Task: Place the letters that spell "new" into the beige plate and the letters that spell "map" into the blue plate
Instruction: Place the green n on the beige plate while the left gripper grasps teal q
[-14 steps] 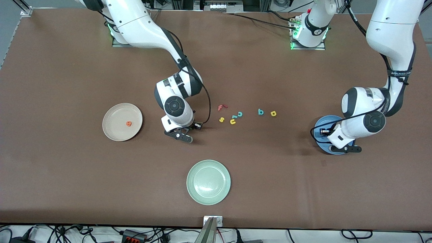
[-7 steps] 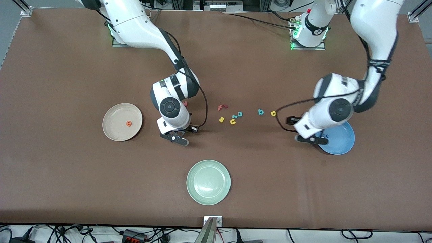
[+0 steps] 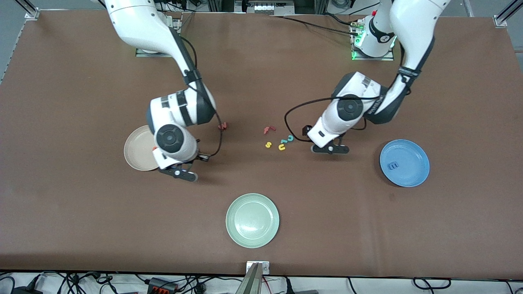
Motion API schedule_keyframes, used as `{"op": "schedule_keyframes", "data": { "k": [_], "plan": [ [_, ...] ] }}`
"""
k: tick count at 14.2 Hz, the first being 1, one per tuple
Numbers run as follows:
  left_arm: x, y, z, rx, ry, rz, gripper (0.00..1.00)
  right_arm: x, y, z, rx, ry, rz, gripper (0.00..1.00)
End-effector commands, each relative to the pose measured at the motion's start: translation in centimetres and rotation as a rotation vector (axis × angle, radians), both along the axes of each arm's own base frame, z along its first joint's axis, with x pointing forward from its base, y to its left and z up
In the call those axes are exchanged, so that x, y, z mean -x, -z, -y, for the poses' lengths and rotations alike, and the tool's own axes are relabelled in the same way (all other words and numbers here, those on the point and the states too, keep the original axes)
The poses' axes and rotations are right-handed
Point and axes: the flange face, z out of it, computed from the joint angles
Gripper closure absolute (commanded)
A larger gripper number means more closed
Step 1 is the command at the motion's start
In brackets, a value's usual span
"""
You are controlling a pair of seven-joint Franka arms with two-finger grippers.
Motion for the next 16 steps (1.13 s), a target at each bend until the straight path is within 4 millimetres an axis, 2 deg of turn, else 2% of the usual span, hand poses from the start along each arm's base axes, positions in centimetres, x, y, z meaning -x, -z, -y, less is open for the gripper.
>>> {"op": "schedule_keyframes", "data": {
  "k": [1, 2, 4, 6, 8, 9, 11, 12, 13, 14, 15, 16],
  "plan": [
    [0.5, 2.1, 0.0, 0.004, -0.004, 0.021, 0.17, 1.8, -0.1, 5.9, -0.001, -0.058, -0.073, 0.77],
    [0.8, 2.7, -0.2, -0.001, 0.004, 0.024, 0.17, 2.3, 0.2, 8.3, -0.009, -0.084, -0.101, 0.77],
    [1.1, 3.4, -1.1, -0.033, 0.036, 0.029, 0.17, 3.2, 1.0, 11.8, -0.025, -0.104, -0.142, 0.77],
    [0.7, 4.3, -2.3, -0.044, 0.034, 0.035, 0.18, 4.3, 2.4, 12.8, -0.025, -0.106, -0.174, 0.77],
    [0.9, 4.8, -1.7, -0.033, 0.016, 0.043, 0.18, 4.7, 3.5, 13.8, -0.031, -0.085, -0.174, 0.77],
    [1.0, 5.2, -1.7, -0.033, 0.017, 0.038, 0.23, 5.0, 4.4, 13.9, -0.026, -0.085, -0.171, 0.77],
    [1.1, 5.5, -1.6, -0.032, 0.019, 0.035, 0.4, 5.4, 5.5, 14.5, -0.022, -0.084, -0.136, 0.77],
    [1.2, 5.9, -1.7, -0.033, 0.018, 0.028, 0.47, 5.3, 5.5, 14.5, -0.024, -0.085, -0.131, 0.72],
    [1.2, 6.1, -1.6, -0.032, 0.019, 0.024, 0.49, 5.1, 5.0, 14.2, -0.029, -0.088, -0.123, 0.43],
    [1.3, 6.3, -1.5, -0.028, 0.019, 0.027, 0.53, 4.8, 4.4, 13.8, -0.034, -0.093, -0.112, 0.0],
    [1.2, 6.4, -1.5, -0.023, 0.017, 0.031, 0.54, 4.3, 3.1, 13.3, -0.044, -0.098, -0.096, 0.0],
    [1.2, 6.4, -1.5, -0.022, 0.017, 0.031, 0.68, 4.1, 1.8, 12.8, -0.057, -0.103, -0.083, 0.0]
  ]
}}
